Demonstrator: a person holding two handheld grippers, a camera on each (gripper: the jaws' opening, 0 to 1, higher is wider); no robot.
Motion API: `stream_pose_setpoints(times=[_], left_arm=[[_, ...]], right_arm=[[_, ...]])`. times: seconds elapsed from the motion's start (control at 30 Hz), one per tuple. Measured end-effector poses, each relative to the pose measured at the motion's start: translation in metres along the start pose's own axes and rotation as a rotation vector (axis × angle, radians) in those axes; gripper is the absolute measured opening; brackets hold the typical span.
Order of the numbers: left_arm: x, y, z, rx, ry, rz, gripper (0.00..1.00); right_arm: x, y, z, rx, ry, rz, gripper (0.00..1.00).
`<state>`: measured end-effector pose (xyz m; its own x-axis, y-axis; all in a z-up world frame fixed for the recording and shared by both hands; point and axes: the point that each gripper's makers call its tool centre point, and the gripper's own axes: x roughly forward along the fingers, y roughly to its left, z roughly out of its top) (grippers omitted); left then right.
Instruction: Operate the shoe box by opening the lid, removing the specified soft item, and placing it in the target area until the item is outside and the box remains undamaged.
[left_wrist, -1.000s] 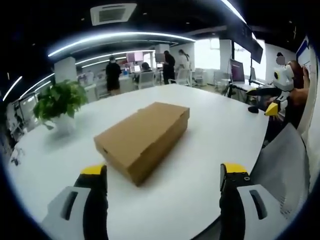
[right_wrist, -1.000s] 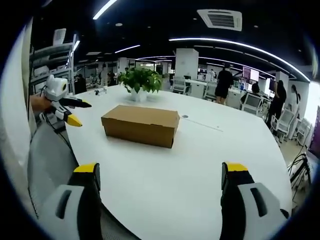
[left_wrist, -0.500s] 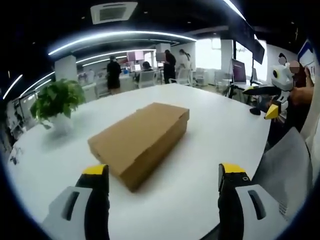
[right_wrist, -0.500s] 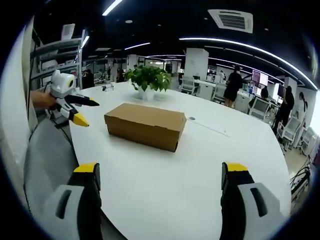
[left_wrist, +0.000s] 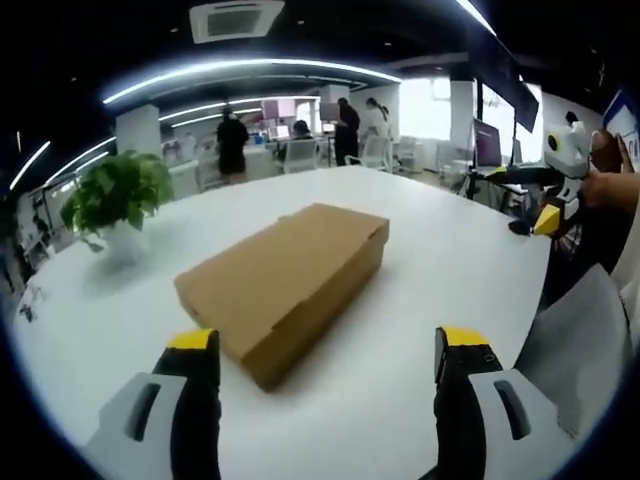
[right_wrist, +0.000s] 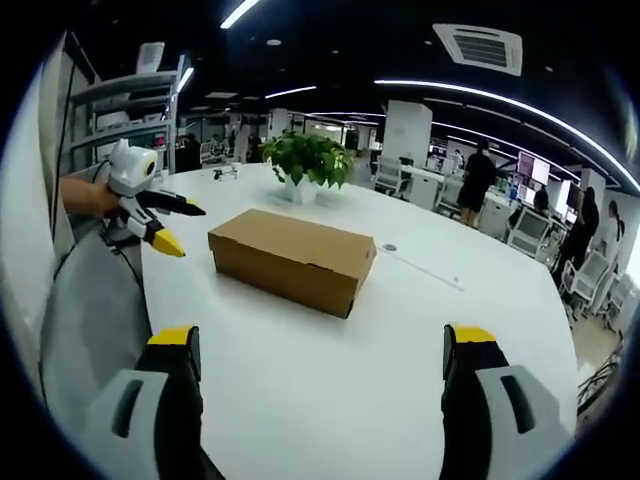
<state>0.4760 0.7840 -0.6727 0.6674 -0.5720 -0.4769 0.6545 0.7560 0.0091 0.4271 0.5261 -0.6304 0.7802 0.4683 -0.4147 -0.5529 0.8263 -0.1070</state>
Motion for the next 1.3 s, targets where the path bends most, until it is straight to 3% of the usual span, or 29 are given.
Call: stream_pose_setpoints(times=[0.6,1.03,1.3], left_arm=[[0.015,0.021,0.010,-0.005,-0.015,0.070,0.86],[0.025,0.045,-0.005,-0.042,0.001,0.162,0.84],[0.030,0.052,-0.016,-0.058,0.029,0.183,0.78]], right_arm=[[0.050,-0.006,0.004,-0.057,0.006,0.128,0.93],[0.095,-0.014,0.002,-0.098,0.024,0.240,0.91],[0.124,-0.021,0.000,-0.125,0.039,0.293,0.87]])
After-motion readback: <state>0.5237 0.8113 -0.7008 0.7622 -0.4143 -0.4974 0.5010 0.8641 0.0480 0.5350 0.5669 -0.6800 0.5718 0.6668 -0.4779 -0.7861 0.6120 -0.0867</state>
